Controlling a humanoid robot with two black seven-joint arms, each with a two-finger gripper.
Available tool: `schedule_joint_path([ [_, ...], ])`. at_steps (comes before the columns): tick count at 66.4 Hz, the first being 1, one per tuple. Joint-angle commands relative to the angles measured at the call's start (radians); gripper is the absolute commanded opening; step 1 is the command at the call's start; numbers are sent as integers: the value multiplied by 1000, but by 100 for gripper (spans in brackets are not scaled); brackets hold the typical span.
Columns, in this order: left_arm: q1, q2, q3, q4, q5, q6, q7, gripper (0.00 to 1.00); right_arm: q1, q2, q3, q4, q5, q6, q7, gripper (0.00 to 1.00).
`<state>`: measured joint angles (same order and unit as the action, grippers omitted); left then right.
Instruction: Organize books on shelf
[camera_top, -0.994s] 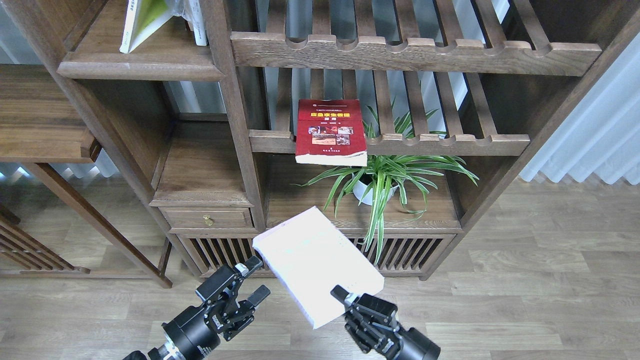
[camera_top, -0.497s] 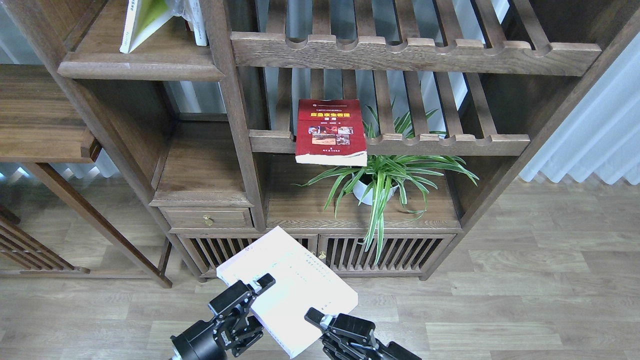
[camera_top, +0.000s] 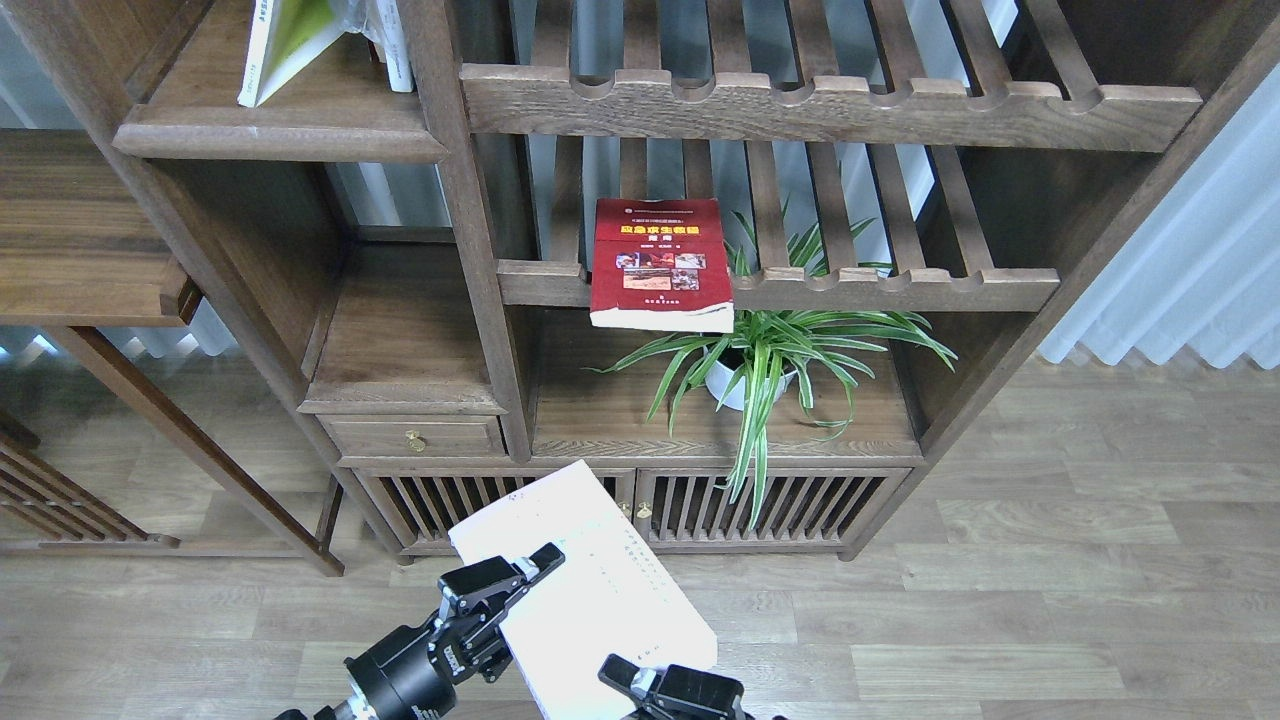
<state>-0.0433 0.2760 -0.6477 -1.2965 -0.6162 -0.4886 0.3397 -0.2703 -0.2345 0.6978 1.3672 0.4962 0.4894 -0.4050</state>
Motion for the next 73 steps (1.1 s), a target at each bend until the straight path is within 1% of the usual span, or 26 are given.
schedule_joint_path([
  [1, 0, 19, 34, -1, 3, 0, 5, 5, 0, 0, 12, 0, 1, -1, 3, 3],
  [9, 0, 51, 43, -4, 6, 0, 5, 4, 14, 1, 29, -3, 2, -1, 14, 5],
  [12, 0, 61, 43, -4, 6, 0, 5, 4, 17, 0, 42, -3, 2, -1, 14, 10],
  [15, 2, 71, 43, -6, 6, 0, 5, 4, 23, 0, 54, -7, -4, -1, 14, 23],
  [16, 2, 74, 42, -6, 6, 0, 5, 4, 31, 0, 55, -10, -5, -1, 14, 33],
  [17, 2, 75, 42, -6, 6, 0, 5, 4, 33, 0, 55, -10, -7, -1, 14, 36],
  [18, 2, 75, 42, -6, 6, 0, 5, 4, 43, -2, 55, -16, -11, -1, 14, 44],
  [19, 2, 75, 42, -6, 6, 0, 5, 4, 48, -3, 55, -19, -13, -1, 12, 48],
  [20, 3, 75, 42, -6, 6, 0, 5, 4, 60, -5, 55, -29, -22, -1, 12, 56],
  [22, 3, 75, 40, -6, 6, 0, 5, 4, 69, -6, 55, -40, -30, -1, 14, 63],
  [23, 3, 74, 39, -6, 6, 0, 4, 4, 77, -5, 55, -57, -41, -1, 14, 72],
  [25, 3, 72, 37, -6, 7, 0, 4, 4, 85, -5, 55, -72, -50, -1, 14, 80],
  [26, 2, 72, 27, -4, 7, 0, 2, 4, 103, -3, 58, -117, -67, -1, 15, 98],
  [32, 0, 74, 0, 2, 12, 0, -7, 4, 105, -14, 74, -158, -65, -1, 17, 99],
  [38, 2, 75, -47, 16, 26, 0, -13, 4, 92, -26, 106, -163, -64, -1, 18, 99],
  [42, 5, 72, -85, 31, 44, 0, -25, 4, 82, -28, 123, -165, -62, -1, 20, 99],
  [47, 10, 72, -139, 46, 79, 0, -68, 4, 80, -28, 143, -172, -59, -1, 21, 99],
  [51, 16, 74, -188, 48, 136, 0, -116, 4, 83, -25, 169, -180, -59, -1, 21, 99],
  [54, 23, 78, -222, 45, 176, 0, -136, 4, 85, -23, 183, -183, -59, -1, 21, 99],
  [58, 57, 85, -282, 39, 239, 0, -139, 4, 92, -19, 203, -188, -59, -1, 21, 99],
  [62, 112, 95, -364, 26, 318, 0, -136, 4, 95, -12, 226, -191, -59, -1, 21, 99],
  [67, 161, 127, -429, 6, 375, 0, -130, 4, 102, -11, 241, -192, -59, -1, 21, 99],
  [71, 200, 186, -467, -23, 394, 0, -120, 4, 105, -11, 249, -200, -59, -1, 21, 99],
  [72, 238, 278, -498, -70, 392, 0, -117, 5, 105, -12, 255, -207, -59, -1, 21, 99],
  [73, 243, 295, -503, -78, 392, 0, -117, 5, 105, -11, 255, -209, -59, -1, 21, 99],
])
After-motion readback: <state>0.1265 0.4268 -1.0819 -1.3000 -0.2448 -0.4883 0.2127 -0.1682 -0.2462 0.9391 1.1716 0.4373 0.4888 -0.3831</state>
